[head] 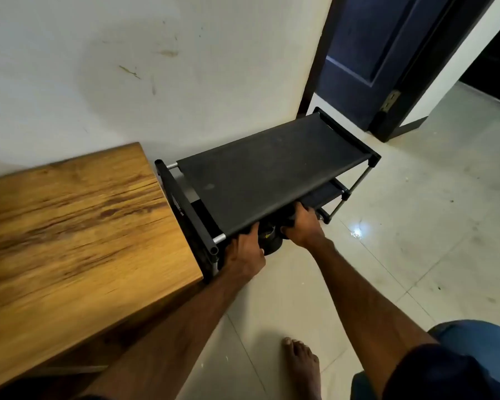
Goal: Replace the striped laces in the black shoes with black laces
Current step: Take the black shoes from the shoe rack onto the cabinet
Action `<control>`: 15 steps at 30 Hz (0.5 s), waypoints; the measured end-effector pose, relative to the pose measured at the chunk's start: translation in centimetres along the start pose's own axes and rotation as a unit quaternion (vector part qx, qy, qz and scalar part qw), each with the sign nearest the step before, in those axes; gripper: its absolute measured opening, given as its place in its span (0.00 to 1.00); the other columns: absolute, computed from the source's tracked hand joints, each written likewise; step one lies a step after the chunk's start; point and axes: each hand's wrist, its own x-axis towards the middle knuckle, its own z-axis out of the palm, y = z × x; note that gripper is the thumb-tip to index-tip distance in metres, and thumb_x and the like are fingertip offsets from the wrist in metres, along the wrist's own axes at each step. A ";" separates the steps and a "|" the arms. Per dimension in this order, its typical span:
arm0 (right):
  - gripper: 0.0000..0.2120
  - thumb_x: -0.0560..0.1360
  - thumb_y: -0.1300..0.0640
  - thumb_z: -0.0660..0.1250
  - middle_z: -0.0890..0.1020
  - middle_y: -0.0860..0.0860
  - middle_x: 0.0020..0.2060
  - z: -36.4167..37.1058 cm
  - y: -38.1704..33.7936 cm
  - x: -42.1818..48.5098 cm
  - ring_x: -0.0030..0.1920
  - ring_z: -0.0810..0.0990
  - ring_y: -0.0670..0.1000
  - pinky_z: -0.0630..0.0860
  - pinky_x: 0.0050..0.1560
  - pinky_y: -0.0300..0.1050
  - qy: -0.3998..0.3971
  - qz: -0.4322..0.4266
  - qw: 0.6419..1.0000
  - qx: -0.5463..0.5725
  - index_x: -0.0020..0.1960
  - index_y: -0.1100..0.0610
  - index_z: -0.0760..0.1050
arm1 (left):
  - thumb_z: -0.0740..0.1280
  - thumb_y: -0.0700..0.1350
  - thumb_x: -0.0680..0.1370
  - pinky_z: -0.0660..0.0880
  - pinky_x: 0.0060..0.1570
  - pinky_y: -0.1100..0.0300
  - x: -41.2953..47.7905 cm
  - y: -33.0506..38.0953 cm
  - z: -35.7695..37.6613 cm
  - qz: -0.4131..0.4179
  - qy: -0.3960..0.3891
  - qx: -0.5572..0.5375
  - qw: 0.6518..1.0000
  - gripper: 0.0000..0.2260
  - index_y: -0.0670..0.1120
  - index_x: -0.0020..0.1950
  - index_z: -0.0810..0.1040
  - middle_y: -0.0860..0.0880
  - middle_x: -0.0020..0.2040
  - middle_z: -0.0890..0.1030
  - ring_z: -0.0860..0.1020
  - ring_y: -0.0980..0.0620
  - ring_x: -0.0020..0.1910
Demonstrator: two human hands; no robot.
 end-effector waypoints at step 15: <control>0.15 0.80 0.60 0.70 0.82 0.59 0.60 0.7 0.7 -3.5 0.59 0.81 0.61 0.77 0.56 0.50 0.081 0.033 0.995 0.046 0.66 0.60 0.77 | 0.75 0.50 0.76 0.76 0.62 0.50 0.4 -0.5 1.0 0.024 0.050 -0.135 0.989 0.19 0.43 0.63 0.78 0.44 0.60 0.81 0.78 0.42 0.62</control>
